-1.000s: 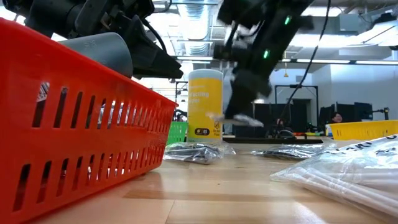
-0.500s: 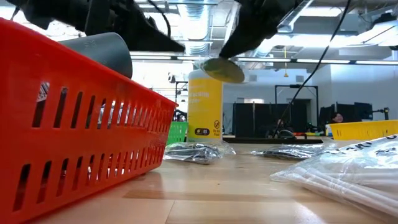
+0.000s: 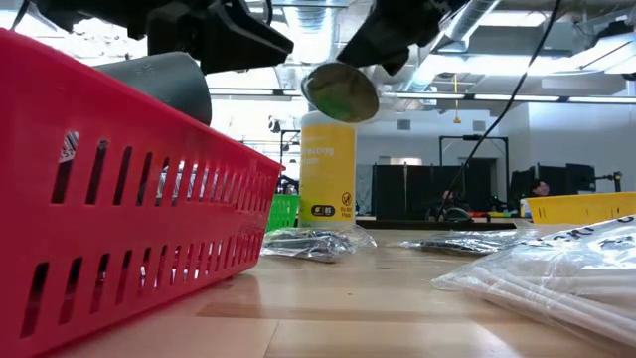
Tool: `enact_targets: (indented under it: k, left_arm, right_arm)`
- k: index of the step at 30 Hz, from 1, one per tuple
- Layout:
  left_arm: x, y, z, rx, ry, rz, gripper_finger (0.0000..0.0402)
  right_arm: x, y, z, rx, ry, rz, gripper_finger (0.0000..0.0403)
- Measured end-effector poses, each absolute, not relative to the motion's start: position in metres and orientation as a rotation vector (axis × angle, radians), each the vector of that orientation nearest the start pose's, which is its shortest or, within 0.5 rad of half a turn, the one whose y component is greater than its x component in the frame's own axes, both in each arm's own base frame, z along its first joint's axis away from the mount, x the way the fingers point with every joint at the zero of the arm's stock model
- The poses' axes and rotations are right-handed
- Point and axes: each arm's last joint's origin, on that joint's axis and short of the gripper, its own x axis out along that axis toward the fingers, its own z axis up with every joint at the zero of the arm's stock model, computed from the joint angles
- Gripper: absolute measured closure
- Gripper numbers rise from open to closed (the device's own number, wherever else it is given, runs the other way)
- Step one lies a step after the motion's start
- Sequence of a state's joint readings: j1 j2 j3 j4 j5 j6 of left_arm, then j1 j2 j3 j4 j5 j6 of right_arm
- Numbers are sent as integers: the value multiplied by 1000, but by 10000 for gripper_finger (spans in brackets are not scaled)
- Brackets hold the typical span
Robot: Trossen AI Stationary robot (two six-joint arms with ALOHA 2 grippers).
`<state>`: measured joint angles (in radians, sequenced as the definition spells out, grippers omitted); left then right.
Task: Pick & Place Travel size toiletries
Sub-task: Put the black hairbrush into the green bin
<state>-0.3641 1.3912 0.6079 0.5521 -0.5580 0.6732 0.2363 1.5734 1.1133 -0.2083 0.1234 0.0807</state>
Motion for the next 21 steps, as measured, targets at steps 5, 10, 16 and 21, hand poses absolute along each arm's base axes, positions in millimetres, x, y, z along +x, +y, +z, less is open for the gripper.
enact_targets:
  k: [5,10,16,21]
  left_arm:
    - [266,-85,212,828,267,111,184]
    - [266,-84,212,831,270,115,144]
    - [267,-83,215,817,246,126,137]
    - [269,-78,215,807,242,119,150]
  right_arm:
    - [336,79,258,-20,629,122,403]
    - [339,80,267,-14,602,132,403]
    - [342,80,273,-15,580,134,403]
    - [342,80,274,-16,570,136,403]
